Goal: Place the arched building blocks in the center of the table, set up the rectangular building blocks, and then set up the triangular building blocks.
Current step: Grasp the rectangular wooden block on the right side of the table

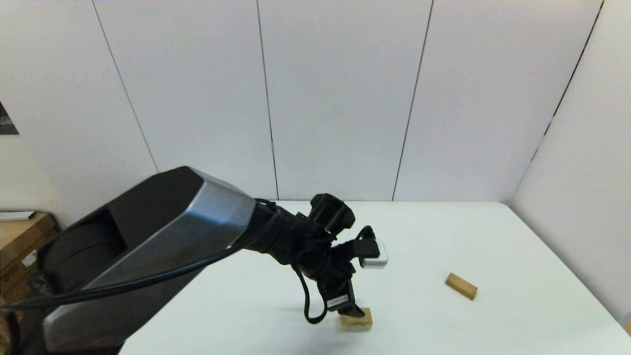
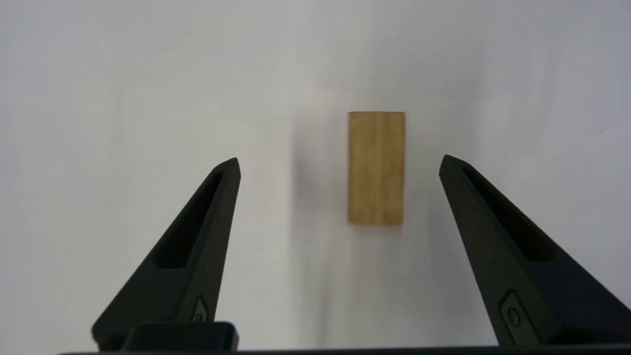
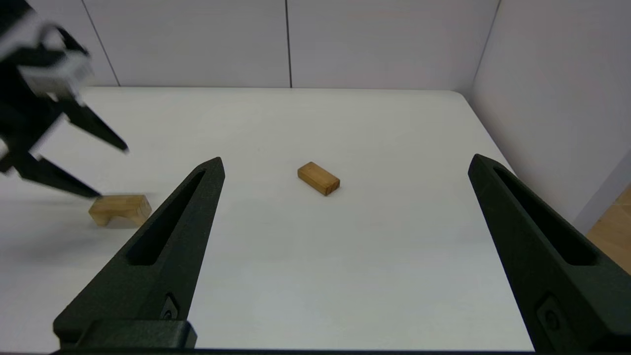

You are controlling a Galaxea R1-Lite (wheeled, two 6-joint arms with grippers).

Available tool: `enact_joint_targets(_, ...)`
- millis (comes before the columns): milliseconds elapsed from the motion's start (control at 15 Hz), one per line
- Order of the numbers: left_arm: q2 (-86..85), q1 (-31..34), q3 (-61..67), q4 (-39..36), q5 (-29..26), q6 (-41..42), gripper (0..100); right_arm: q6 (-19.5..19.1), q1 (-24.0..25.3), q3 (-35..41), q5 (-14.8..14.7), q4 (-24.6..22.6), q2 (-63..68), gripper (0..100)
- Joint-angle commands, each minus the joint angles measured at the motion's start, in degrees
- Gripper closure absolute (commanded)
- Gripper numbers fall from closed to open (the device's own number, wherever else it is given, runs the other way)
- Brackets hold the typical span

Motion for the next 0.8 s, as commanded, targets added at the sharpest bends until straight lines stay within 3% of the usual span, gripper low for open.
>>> enact_joint_targets(67,-25.26,5.93,9.41,0.11,0.12,-2.17,0,-0.04,0.01,0.00,0.00,-0.02,0.07,0)
enact_joint_targets(267,-48.11,9.01,17.41,0.11,1.79,-12.89,0,-0.04,0.01,0.00,0.00,-0.02,0.07,0)
enact_joint_targets(467,-65.96,9.89,25.49,-0.24,14.71,-22.21,0,-0.04,0.01,0.00,0.09,-0.02,0.07,0)
enact_joint_targets(600,-78.96,10.33,30.68,-0.24,18.66,-26.60,0,-0.04,0.01,0.00,0.00,-0.02,-0.01,0)
enact_joint_targets(800,-93.20,19.82,38.85,-0.24,19.81,-26.51,0,-0.04,0.01,0.00,0.00,-0.02,0.07,0)
